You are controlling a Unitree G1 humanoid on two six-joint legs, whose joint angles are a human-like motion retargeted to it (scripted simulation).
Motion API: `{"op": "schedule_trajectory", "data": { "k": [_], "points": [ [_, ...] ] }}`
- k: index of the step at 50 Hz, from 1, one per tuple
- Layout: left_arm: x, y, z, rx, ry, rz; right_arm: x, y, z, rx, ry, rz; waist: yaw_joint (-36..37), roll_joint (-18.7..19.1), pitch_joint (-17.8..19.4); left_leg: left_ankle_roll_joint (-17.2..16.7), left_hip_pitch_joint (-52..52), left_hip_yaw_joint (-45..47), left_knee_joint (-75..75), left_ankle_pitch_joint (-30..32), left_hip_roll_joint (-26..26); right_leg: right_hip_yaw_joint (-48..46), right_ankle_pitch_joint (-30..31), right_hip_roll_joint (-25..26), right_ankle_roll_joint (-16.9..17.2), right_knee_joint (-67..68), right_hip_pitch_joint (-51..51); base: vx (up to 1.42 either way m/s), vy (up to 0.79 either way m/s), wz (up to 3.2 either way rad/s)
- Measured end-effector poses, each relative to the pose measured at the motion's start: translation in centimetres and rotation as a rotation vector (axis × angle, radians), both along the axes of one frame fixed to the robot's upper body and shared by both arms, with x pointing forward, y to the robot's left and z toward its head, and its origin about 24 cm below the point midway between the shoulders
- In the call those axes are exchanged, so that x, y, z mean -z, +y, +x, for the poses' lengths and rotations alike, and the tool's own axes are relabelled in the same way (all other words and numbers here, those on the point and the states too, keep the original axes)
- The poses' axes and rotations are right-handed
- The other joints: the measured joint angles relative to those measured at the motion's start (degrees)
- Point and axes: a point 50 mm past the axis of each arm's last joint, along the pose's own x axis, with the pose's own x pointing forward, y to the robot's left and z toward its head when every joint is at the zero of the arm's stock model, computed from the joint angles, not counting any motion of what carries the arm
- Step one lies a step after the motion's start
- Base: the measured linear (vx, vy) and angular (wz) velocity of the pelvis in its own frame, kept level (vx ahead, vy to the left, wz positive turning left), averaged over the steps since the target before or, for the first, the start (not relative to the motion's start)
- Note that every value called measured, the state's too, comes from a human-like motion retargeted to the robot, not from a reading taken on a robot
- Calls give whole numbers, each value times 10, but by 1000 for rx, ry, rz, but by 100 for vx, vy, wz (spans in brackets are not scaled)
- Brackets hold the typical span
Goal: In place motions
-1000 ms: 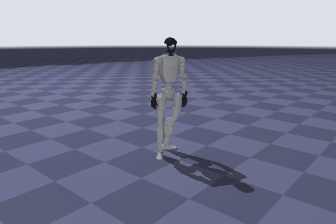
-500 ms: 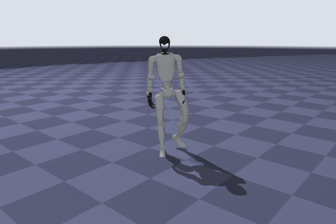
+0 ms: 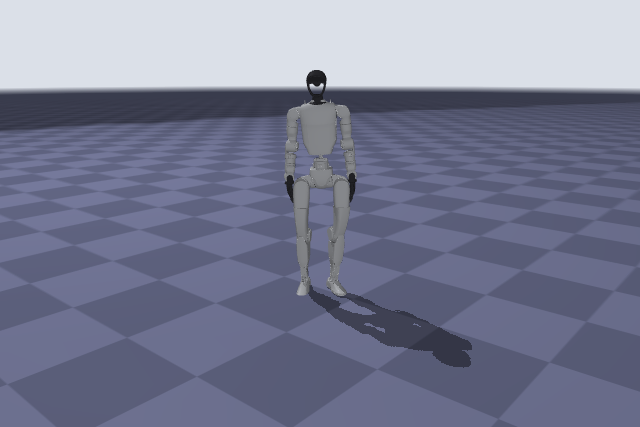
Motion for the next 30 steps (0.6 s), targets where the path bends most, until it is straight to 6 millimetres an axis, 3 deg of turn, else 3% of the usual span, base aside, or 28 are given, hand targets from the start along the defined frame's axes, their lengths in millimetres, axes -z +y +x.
{"op": "schedule_trajectory", "data": {
  "k": [10,23,30],
  "points": [
    [-1,7,2,-22,8,13,0,2,9,-34,-17,12,1,-4,5,3,13,8,0,-16,-7,7,0,-5,6,1,6,9,1,-13],
    [0,-2,8,-2,-13,-26,0,1,35,-32,-102,14,2,-7,0,4,19,14,1,-31,-12,10,1,-8,12,-1,9,4,0,-1],
    [0,-3,8,14,-11,-34,0,4,35,-35,-106,28,3,-10,-1,3,19,14,2,-35,-12,9,3,-8,17,-3,11,0,0,0]
  ]
}}
